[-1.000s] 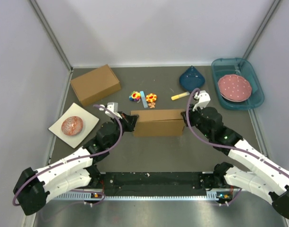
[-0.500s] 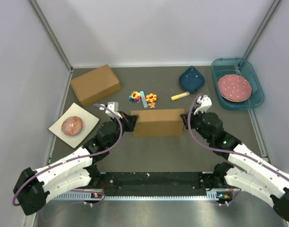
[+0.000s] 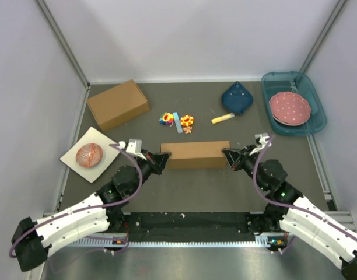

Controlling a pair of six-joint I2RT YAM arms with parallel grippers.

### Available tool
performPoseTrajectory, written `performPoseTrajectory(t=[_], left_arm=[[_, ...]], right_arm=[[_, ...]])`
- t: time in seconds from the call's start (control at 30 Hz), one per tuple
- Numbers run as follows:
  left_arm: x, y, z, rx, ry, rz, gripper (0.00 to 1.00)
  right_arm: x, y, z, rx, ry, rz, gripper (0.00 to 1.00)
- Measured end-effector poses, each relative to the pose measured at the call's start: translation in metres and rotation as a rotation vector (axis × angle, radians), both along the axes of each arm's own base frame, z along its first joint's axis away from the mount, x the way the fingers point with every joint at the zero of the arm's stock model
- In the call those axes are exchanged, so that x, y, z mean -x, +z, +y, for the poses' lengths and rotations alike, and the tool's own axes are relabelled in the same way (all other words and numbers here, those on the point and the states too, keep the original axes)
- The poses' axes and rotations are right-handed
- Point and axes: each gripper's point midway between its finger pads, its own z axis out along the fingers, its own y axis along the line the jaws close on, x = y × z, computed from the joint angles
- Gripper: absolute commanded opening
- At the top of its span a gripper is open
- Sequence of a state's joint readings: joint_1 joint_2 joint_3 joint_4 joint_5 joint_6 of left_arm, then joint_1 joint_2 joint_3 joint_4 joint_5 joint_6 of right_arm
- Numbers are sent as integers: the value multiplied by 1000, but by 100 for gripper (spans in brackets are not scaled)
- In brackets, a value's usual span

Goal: Fold the paper box

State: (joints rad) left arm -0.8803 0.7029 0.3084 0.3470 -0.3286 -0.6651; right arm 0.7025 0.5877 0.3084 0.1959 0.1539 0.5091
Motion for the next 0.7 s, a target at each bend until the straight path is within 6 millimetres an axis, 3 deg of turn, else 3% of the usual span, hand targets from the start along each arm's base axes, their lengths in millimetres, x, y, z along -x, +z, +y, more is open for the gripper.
performPoseTrajectory(t=[0.07,0.13,0.2,0.23,0.3,0.33,0.5,0.7], left_arm=[[21,-2,-2,14,-55,-30,0],[39,-5,-4,15,-114,-48,1],[51,-8,-2,21,-157,-62,13],[57,-10,-1,24,-176,-67,25],[65,-13,5,39,-193,-83,36],[66,-12,8,44,-193,-94,43],[63,-8,28,39,-129,-153,51],[51,-2,43,23,-24,-162,56]], right_arm=[[17,-1,1,-74,50,-19,9],[30,-2,1,-118,90,-25,21],[43,-1,2,-147,135,-30,39],[51,-1,2,-154,162,-30,44],[62,0,3,-161,201,-30,54],[65,0,1,-159,207,-28,55],[70,-14,-4,-97,199,46,60],[66,10,-11,-94,158,27,62]])
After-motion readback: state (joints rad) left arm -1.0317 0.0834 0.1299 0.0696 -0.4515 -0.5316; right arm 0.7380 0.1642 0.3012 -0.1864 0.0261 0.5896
